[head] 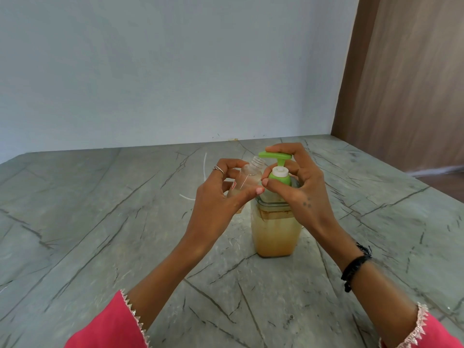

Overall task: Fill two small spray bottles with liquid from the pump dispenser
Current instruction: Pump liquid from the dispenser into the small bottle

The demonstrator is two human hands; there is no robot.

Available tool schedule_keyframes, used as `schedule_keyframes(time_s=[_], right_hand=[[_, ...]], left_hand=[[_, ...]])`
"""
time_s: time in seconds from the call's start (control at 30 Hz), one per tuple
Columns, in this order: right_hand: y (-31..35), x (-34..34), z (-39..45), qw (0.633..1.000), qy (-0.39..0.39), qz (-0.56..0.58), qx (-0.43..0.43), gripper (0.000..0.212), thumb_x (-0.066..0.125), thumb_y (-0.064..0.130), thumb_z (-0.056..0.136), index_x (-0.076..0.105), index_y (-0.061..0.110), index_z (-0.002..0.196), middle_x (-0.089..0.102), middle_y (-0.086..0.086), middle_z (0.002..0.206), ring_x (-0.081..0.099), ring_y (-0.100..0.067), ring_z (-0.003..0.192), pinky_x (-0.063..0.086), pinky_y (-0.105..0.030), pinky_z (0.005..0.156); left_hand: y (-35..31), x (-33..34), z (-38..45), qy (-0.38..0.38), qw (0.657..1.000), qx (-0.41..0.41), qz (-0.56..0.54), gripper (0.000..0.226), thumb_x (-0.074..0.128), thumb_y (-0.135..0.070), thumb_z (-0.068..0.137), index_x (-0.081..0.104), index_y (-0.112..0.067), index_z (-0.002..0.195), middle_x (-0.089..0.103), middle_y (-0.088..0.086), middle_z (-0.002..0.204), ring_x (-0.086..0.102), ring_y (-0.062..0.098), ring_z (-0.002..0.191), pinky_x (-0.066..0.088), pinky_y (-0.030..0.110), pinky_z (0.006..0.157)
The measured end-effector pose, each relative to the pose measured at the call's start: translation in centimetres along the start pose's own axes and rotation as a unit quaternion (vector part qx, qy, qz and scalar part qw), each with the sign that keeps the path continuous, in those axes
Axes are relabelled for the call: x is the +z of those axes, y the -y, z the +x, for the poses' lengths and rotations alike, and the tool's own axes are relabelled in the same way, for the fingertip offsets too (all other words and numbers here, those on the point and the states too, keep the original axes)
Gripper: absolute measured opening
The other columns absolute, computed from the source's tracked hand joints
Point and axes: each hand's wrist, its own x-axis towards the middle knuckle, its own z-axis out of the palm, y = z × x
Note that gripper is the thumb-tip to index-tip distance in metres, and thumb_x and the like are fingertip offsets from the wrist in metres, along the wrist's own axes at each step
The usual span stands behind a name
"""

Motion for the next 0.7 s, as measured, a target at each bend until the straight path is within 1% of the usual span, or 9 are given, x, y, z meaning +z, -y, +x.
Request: schedule_keyframes(time_s=[0.07,0.2,0.27,0.43,0.57,0.63,0.7], right_hand=[[0.05,-0.02,0.09,1.000,-0.001,0.003,0.003,0.039,0.069,0.009,0.074,0.055,0.029,0.104,0.069,0.000,0.076,0.069,-0.015,0.075,0.056,-0.030,0.076],[0.16,-0.05,0.13,1.000,-0.006,0.019,0.012,0.035,0.070,0.008,0.072,0.057,0.030,0.097,0.070,-0.002,0.076,0.070,-0.015,0.076,0.056,-0.028,0.074],[0.21,-0.02,0.09,1.000,-0.011,0.023,0.016,0.035,0.071,0.008,0.072,0.058,0.030,0.095,0.071,-0.002,0.077,0.070,-0.016,0.078,0.057,-0.030,0.074],[0.25,-0.03,0.13,0.999,-0.017,0.016,0.029,0.031,0.072,0.004,0.072,0.058,0.026,0.089,0.071,-0.001,0.077,0.071,-0.015,0.079,0.058,-0.033,0.073],[0.30,-0.04,0.26,0.999,-0.018,0.011,0.035,0.026,0.070,0.010,0.069,0.057,0.025,0.086,0.071,0.003,0.080,0.070,-0.016,0.078,0.057,-0.034,0.073],[0.24,-0.04,0.27,0.999,-0.016,0.016,0.033,0.028,0.070,0.010,0.070,0.057,0.027,0.088,0.071,0.002,0.079,0.070,-0.017,0.078,0.057,-0.035,0.074],[0.23,-0.02,0.17,1.000,-0.010,0.018,0.023,0.031,0.070,0.009,0.071,0.057,0.028,0.092,0.070,0.000,0.078,0.070,-0.015,0.077,0.056,-0.032,0.073]], left_hand=[[0.02,0.02,0.02,0.000,1.000,0.001,0.002,0.034,0.073,-0.025,0.073,0.051,-0.036,0.097,0.059,-0.016,0.092,0.063,0.004,0.081,0.050,0.011,0.058],[0.01,0.04,0.09,-0.002,1.000,0.003,0.005,0.035,0.073,-0.026,0.073,0.049,-0.041,0.094,0.058,-0.017,0.092,0.062,-0.002,0.078,0.050,0.009,0.057],[-0.01,0.03,0.12,-0.001,1.000,0.002,0.013,0.036,0.073,-0.026,0.074,0.047,-0.042,0.093,0.057,-0.019,0.092,0.062,0.000,0.079,0.049,0.008,0.056],[-0.03,0.00,0.01,-0.002,1.000,0.005,0.018,0.036,0.073,-0.026,0.073,0.048,-0.040,0.095,0.056,-0.021,0.092,0.060,-0.007,0.078,0.047,0.006,0.056],[0.07,-0.05,-0.03,-0.004,1.000,0.004,0.009,0.036,0.074,-0.026,0.072,0.052,-0.034,0.099,0.058,-0.017,0.091,0.063,0.001,0.081,0.050,0.010,0.059],[0.10,-0.06,-0.01,-0.005,1.000,0.005,0.007,0.036,0.075,-0.026,0.072,0.052,-0.033,0.099,0.059,-0.015,0.092,0.064,0.003,0.082,0.051,0.011,0.060],[0.11,-0.05,-0.02,-0.004,1.000,0.006,0.005,0.037,0.075,-0.025,0.072,0.052,-0.032,0.100,0.059,-0.014,0.093,0.064,0.004,0.082,0.052,0.012,0.059]])
